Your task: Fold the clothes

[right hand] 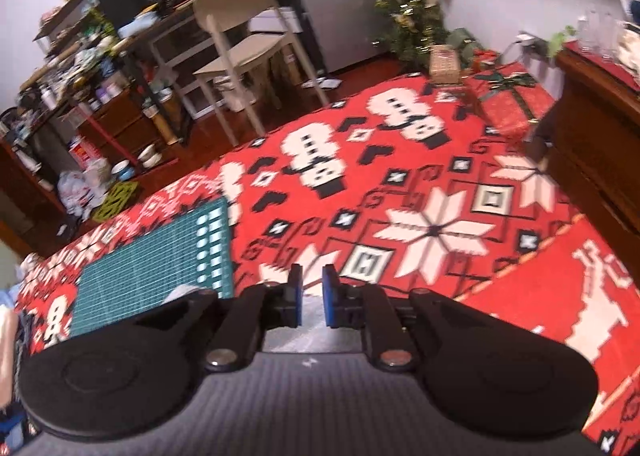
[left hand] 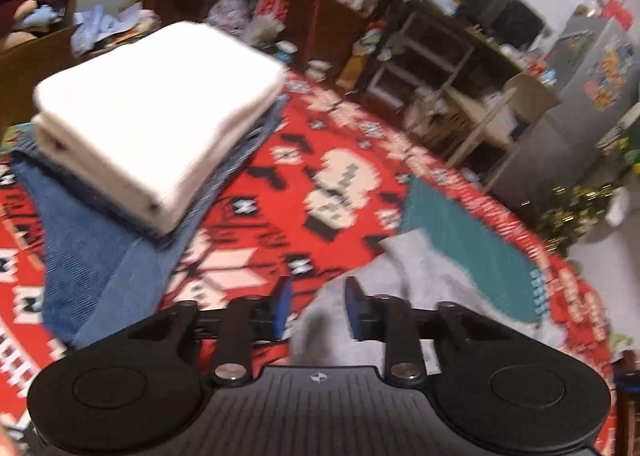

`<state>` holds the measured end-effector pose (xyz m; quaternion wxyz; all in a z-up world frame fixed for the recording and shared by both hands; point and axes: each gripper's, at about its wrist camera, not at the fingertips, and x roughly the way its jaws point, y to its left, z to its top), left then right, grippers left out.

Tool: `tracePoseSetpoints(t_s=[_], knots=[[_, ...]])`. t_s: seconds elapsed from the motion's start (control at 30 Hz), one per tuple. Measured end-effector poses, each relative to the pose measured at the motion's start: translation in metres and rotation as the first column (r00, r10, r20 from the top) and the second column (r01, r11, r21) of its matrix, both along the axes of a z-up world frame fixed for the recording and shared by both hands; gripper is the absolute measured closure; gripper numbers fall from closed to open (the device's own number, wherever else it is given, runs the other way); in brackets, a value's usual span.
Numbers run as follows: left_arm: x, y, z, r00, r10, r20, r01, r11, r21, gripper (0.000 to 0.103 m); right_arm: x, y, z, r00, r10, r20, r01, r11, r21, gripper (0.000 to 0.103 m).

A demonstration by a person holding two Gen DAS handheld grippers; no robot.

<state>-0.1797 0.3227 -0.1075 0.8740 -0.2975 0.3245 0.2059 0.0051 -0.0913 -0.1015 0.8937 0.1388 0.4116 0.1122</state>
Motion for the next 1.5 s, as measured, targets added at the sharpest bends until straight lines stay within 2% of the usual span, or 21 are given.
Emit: tracePoseSetpoints(t_s=[0.1, 0.13, 0.23, 0.3, 0.5, 0.63, 0.73, 0.87, 0.97, 1.0, 1.03, 1.07, 1.1, 1.13, 1.3, 1.37, 1.5], knots=[[0.016, -0.005, 0.000, 0.997, -0.075, 0.006, 0.075, 0.997, 0.006, 0.068, 0.007, 0.017, -0.001, 0.993, 0.116, 0.006, -0.116, 0.993, -0.010, 0.077], [0.022, -0.007, -0.001, 0.995, -0.101, 0.003, 0.101, 0.995, 0.019, 0.068, 0.009, 0.024, -0.001, 0.988, 0.155, 0.020, -0.154, 0.987, -0.038, 0.077], [0.038, -0.011, -0.003, 0.987, -0.163, -0.017, 0.164, 0.984, 0.076, 0.064, 0.017, 0.044, -0.003, 0.962, 0.269, 0.052, -0.264, 0.960, -0.094, 0.077], [0.049, -0.009, -0.008, 0.981, -0.194, -0.028, 0.195, 0.977, 0.082, 0.064, 0.023, 0.057, -0.007, 0.940, 0.335, 0.062, -0.327, 0.938, -0.113, 0.077], [0.069, -0.001, -0.024, 0.962, -0.266, -0.054, 0.270, 0.958, 0.096, 0.061, 0.023, 0.084, -0.024, 0.875, 0.483, 0.024, -0.467, 0.857, -0.217, 0.077], [0.075, -0.007, -0.030, 0.949, -0.303, -0.088, 0.313, 0.941, 0.132, 0.061, 0.022, 0.099, -0.035, 0.822, 0.569, -0.014, -0.549, 0.785, -0.286, 0.077], [0.077, -0.010, -0.035, 0.940, -0.321, -0.117, 0.335, 0.933, 0.131, 0.060, 0.020, 0.110, -0.043, 0.778, 0.626, -0.047, -0.604, 0.725, -0.331, 0.077], [0.077, -0.012, -0.037, 0.935, -0.330, -0.128, 0.347, 0.928, 0.134, 0.056, 0.009, 0.107, -0.043, 0.752, 0.655, -0.078, -0.638, 0.693, -0.335, 0.075], [0.076, -0.013, -0.037, 0.933, -0.336, -0.128, 0.352, 0.926, 0.137, 0.057, 0.009, 0.103, -0.043, 0.760, 0.645, -0.085, -0.635, 0.708, -0.309, 0.075], [0.076, -0.014, -0.037, 0.932, -0.338, -0.130, 0.355, 0.924, 0.142, 0.062, 0.010, 0.102, -0.044, 0.765, 0.638, -0.085, -0.631, 0.716, -0.299, 0.075], [0.076, -0.015, -0.037, 0.931, -0.338, -0.137, 0.357, 0.922, 0.152, 0.070, 0.011, 0.103, -0.044, 0.770, 0.633, -0.084, -0.626, 0.722, -0.295, 0.079], [0.077, -0.017, -0.037, 0.929, -0.337, -0.153, 0.360, 0.918, 0.168, 0.092, 0.011, 0.105, -0.043, 0.776, 0.626, -0.080, -0.617, 0.725, -0.305, 0.081], [0.077, -0.019, -0.037, 0.928, -0.335, -0.164, 0.362, 0.914, 0.182, 0.098, 0.011, 0.107, -0.043, 0.781, 0.619, -0.077, -0.608, 0.728, -0.317, 0.088], [0.077, -0.021, -0.037, 0.928, -0.334, -0.166, 0.363, 0.912, 0.194, 0.098, 0.010, 0.109, -0.043, 0.787, 0.612, -0.075, -0.598, 0.728, -0.334, 0.098], [0.074, -0.029, -0.023, 0.939, -0.315, -0.137, 0.342, 0.895, 0.286, 0.100, 0.008, 0.120, -0.041, 0.817, 0.573, -0.062, -0.545, 0.734, -0.405, 0.099], [0.073, -0.028, -0.014, 0.948, -0.301, -0.104, 0.318, 0.897, 0.306, 0.100, 0.012, 0.119, -0.038, 0.839, 0.542, -0.042, -0.511, 0.759, -0.403, 0.099], [0.088, -0.022, 0.001, 0.955, -0.291, -0.064, 0.296, 0.900, 0.320, 0.100, 0.025, 0.110, -0.018, 0.890, 0.453, 0.059, -0.396, 0.830, -0.392, 0.099]])
